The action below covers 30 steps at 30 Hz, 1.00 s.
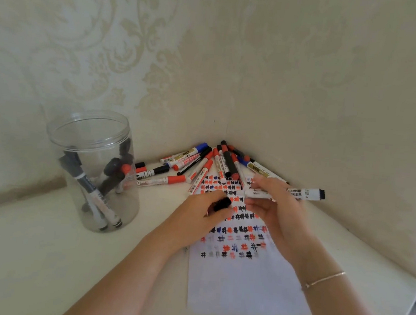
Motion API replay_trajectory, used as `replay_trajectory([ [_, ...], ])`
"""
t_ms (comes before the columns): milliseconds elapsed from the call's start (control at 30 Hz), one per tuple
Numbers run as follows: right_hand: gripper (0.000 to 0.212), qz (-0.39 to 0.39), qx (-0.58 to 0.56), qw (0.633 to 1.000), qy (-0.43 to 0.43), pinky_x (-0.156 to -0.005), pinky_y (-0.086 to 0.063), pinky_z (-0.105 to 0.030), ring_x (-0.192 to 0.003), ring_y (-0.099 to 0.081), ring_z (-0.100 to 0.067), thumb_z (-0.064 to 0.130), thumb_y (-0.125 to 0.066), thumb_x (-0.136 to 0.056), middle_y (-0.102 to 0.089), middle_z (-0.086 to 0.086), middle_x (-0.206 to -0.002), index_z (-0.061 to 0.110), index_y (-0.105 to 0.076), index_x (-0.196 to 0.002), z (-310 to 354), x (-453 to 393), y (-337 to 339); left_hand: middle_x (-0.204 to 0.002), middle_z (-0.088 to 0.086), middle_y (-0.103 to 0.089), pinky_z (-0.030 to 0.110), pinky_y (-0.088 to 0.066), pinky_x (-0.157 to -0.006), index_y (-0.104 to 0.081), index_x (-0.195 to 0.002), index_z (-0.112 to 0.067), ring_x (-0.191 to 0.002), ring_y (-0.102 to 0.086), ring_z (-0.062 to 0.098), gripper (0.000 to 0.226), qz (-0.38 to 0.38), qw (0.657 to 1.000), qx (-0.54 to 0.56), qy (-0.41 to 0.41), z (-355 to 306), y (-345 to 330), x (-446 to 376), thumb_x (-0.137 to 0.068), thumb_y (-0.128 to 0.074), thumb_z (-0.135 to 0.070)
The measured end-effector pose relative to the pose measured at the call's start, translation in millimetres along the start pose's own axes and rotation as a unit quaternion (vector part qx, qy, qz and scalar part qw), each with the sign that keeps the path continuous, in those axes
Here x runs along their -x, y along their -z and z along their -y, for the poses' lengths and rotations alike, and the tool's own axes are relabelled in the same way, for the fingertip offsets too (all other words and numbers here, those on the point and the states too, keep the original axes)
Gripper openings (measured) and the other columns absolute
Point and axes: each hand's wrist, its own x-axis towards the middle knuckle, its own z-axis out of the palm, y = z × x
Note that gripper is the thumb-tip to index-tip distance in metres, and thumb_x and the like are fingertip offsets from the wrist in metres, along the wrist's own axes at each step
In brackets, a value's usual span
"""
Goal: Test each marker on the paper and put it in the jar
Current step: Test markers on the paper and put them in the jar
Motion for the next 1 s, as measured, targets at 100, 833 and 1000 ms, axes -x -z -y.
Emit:
replay_trajectory([
  [100, 0.016, -0.033, -0.001, 0.999, 0.022, -0.05, -0.051, -0.027, -0.049, -0.058, -0.019, 0.008, -0.058, -0.089, -0.063, -0.011, -0.062, 0.001, -0.061, -0.075, -5.2, -0.8, -7.5, -0.079, -0.012, -0.063, 0.012, -0.04, -0.058, -0.064, -0.098, -0.028, -0.065, -0.051, -0.004, 0.014, -0.01, 0.999, 0.034, 0.0, -3.7, 4.2, 2.2, -0.092, -0.057, -0.04],
  [833, 0.033, -0.026, 0.055, 0.998, 0.023, -0.038, -0.028, -0.017, -0.04, -0.032, -0.006, 0.008, -0.052, -0.088, -0.039, 0.004, -0.047, 0.014, -0.047, -0.057, 11.4, -7.8, -72.4, -0.033, -0.012, -0.043, 0.014, -0.031, -0.043, -0.062, -0.049, -0.028, -0.033, -0.039, 0.0, 0.052, -0.198, 0.932, 0.291, 0.082, -75.3, 38.7, -4.5, -0.097, -0.047, -0.039],
  [1000, 0.03, -0.001, 0.072, 0.991, 0.116, -0.038, -0.032, -0.019, -0.037, -0.035, -0.006, -0.001, -0.048, -0.085, -0.039, 0.003, -0.043, 0.01, -0.042, -0.057, 28.7, -10.6, -90.0, -0.04, -0.005, -0.03, 0.023, -0.024, -0.044, -0.05, -0.041, -0.021, -0.038, -0.026, 0.009, 0.056, -0.214, 0.888, 0.391, 0.108, -84.4, 53.2, -10.0, -0.097, -0.047, -0.026],
])
